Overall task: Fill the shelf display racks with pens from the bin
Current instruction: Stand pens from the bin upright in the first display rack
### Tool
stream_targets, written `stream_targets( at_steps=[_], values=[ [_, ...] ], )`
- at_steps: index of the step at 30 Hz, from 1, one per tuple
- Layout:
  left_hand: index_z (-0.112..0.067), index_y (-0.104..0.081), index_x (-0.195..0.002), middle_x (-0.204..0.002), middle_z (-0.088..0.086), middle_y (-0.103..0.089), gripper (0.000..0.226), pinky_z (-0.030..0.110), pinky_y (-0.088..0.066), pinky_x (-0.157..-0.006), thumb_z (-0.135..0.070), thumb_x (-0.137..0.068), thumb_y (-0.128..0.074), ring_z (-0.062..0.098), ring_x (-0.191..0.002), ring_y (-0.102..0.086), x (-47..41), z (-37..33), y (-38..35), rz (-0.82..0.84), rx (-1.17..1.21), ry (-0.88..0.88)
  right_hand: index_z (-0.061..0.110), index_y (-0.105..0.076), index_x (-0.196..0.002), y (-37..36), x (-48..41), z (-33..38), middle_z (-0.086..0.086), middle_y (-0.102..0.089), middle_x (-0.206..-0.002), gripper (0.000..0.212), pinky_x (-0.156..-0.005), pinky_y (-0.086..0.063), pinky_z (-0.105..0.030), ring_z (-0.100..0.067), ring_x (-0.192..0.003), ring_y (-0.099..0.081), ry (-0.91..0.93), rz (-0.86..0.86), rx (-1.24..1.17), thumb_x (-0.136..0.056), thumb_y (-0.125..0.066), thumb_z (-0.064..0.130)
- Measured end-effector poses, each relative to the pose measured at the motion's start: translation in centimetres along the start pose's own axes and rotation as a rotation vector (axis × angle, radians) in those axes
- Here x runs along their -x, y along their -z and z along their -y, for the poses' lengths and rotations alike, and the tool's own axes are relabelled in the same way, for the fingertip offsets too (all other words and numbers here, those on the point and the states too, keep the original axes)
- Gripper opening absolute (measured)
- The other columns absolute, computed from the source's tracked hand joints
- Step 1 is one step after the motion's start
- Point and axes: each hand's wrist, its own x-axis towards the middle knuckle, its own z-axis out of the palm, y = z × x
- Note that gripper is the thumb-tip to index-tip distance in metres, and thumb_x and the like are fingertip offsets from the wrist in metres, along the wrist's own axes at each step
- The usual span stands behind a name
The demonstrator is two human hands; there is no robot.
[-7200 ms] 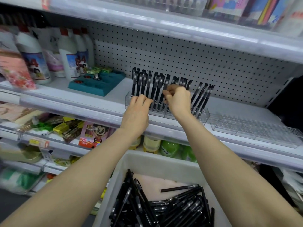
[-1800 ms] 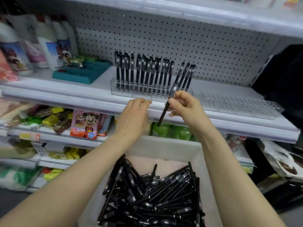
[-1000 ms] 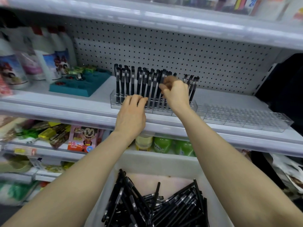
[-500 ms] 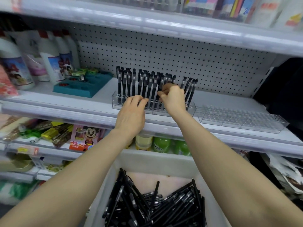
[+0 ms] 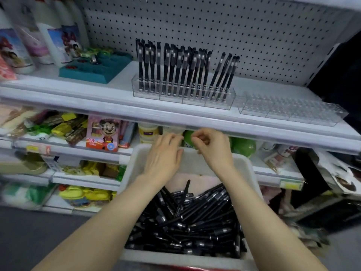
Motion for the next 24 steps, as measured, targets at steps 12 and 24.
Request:
stream_targets(
  at_steps=[12, 24],
  values=[
    [-0.016, -0.063, -0.114, -0.096, 0.008, -0.061, 0.035, 0.038, -0.033, -0.084, -0.033, -0.092, -0.042, 0.032, -0.09, -0.052, 0.7, 0.9, -1.4, 0.012, -0.166, -0.029, 0.018, -0.076, -0.092, -1.9, 4.0, -3.5, 0.006, -0.072, -0.089, 0.034, -0.072, -0.045, -0.011, -0.006, -0.078, -0.062, -0.048, 0.695, 0.233, -0.08, -0.06, -0.009],
    [-0.017, -0.064, -0.114, -0.103, 0.005, -0.061, 0.027, 0.035, -0.036, -0.086, -0.028, -0.098, -0.045, 0.027, -0.097, -0.053, 0.6, 0.4, -0.3, 0.002, -0.012, 0.022, 0.02, -0.066, -0.083, -0.3, 2.9, -4.8, 0.005, -0.063, -0.078, 0.025, -0.068, -0.045, -0.018, -0.006, -0.067, -0.052, -0.113, 0.711, 0.138, -0.075, -0.075, -0.002]
  ],
)
